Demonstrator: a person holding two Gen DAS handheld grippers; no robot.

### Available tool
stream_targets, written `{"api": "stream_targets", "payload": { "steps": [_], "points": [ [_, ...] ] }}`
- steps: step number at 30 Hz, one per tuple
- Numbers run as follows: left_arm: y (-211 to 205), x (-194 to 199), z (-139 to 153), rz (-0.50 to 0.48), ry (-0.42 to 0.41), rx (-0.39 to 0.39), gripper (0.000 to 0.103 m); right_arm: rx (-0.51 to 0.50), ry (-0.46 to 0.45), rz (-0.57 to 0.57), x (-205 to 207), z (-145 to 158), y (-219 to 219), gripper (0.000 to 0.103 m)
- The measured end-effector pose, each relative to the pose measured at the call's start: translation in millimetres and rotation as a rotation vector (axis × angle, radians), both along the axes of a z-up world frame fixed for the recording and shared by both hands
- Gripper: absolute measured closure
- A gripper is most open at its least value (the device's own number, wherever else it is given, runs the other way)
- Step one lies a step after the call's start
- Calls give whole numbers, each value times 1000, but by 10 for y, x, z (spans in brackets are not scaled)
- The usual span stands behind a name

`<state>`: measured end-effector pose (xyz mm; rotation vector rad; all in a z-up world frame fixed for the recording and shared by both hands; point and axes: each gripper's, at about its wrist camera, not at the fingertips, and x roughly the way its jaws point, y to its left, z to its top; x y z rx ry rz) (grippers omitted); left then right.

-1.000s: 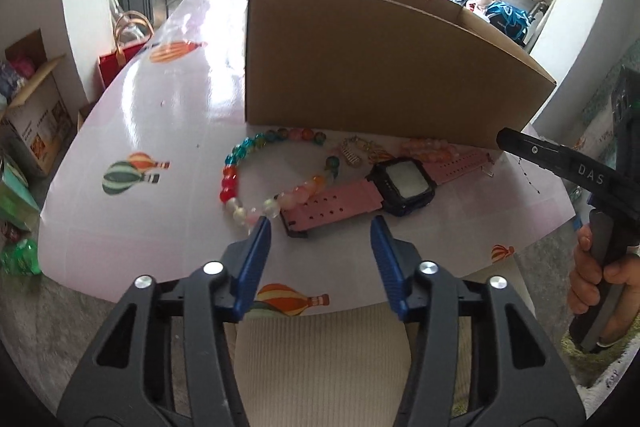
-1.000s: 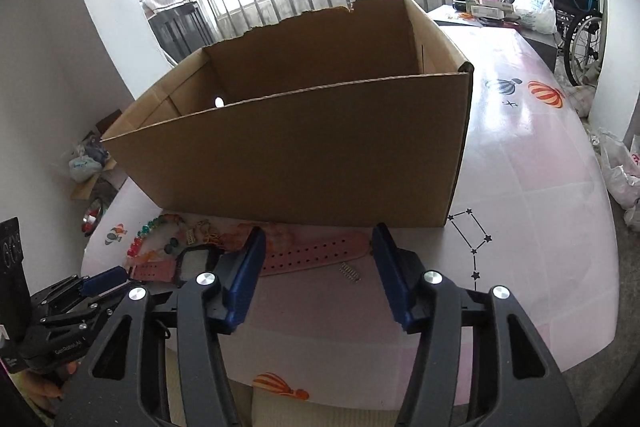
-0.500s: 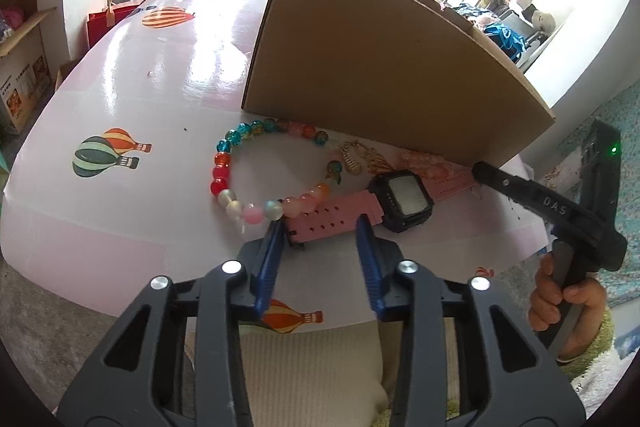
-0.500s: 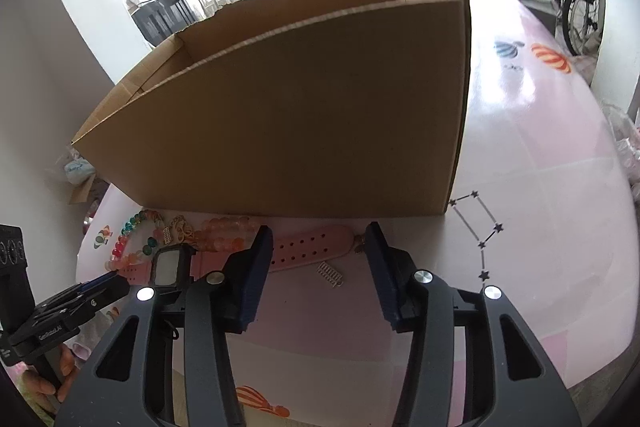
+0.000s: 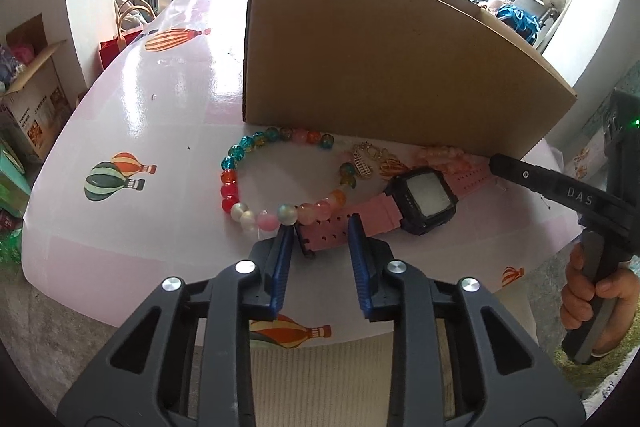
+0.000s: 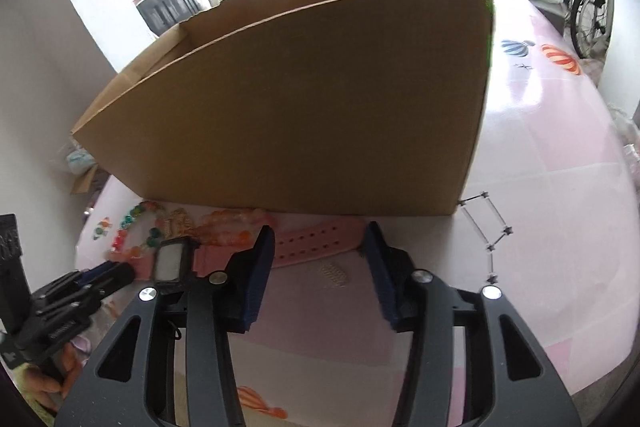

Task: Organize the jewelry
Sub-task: 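Move the right tool down onto the pink-strapped watch and close on it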

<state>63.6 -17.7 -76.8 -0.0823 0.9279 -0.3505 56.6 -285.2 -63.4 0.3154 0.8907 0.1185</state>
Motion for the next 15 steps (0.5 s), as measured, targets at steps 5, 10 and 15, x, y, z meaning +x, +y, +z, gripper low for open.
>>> {"api": "stream_targets", "payload": {
  "steps": [5, 10, 15],
  "points": [
    [16, 12, 0, 8, 2, -13, 82, 120, -13, 7, -24, 43, -83, 55],
    [25, -15, -12, 8, -9, -4, 82, 297, -58, 37, -14, 89, -176, 55],
    [50, -28, -24, 7, -11, -9, 82, 381, -49, -23, -23, -64, -186, 55]
  ]
}}
